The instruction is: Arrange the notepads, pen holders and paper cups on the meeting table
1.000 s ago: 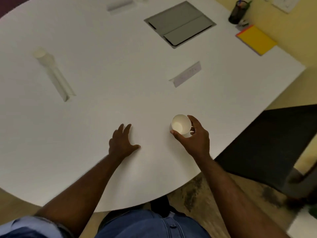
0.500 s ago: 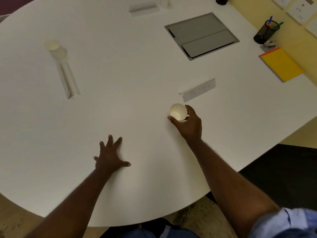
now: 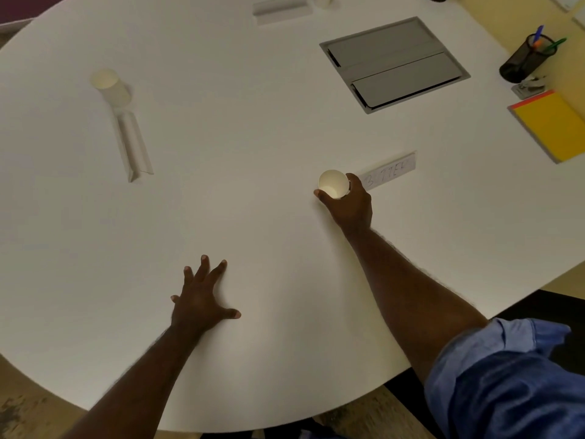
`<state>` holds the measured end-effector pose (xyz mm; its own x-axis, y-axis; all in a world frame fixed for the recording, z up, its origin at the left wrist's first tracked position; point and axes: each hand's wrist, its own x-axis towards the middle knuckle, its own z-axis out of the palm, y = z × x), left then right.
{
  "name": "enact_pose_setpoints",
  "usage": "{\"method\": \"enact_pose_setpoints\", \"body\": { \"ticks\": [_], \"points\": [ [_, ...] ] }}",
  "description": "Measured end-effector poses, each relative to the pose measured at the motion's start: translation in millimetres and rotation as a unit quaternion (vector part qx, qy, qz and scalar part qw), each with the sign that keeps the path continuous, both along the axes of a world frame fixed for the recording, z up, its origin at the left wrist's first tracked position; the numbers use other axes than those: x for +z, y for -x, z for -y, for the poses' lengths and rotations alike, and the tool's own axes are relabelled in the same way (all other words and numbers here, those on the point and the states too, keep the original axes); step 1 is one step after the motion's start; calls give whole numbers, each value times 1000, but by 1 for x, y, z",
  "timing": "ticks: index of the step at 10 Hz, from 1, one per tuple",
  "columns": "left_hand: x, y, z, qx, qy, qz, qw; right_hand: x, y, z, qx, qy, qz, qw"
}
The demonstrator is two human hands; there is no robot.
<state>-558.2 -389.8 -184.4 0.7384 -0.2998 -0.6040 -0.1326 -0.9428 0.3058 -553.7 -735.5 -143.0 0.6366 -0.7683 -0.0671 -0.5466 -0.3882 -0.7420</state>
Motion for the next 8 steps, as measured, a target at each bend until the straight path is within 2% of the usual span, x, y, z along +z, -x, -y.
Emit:
{"method": "enact_pose_setpoints", "body": {
  "ticks": [4, 7, 8],
  "points": [
    [1, 0, 1, 4, 3, -2, 1000, -12, 12, 10, 31, -45, -32, 998],
    [10, 2, 0, -8, 2, -10, 1000, -1, 80, -37, -13, -68, 18, 997],
    [12, 9, -4, -26, 3, 21, 999, 8, 113, -67, 0, -54, 12, 998]
  ]
}}
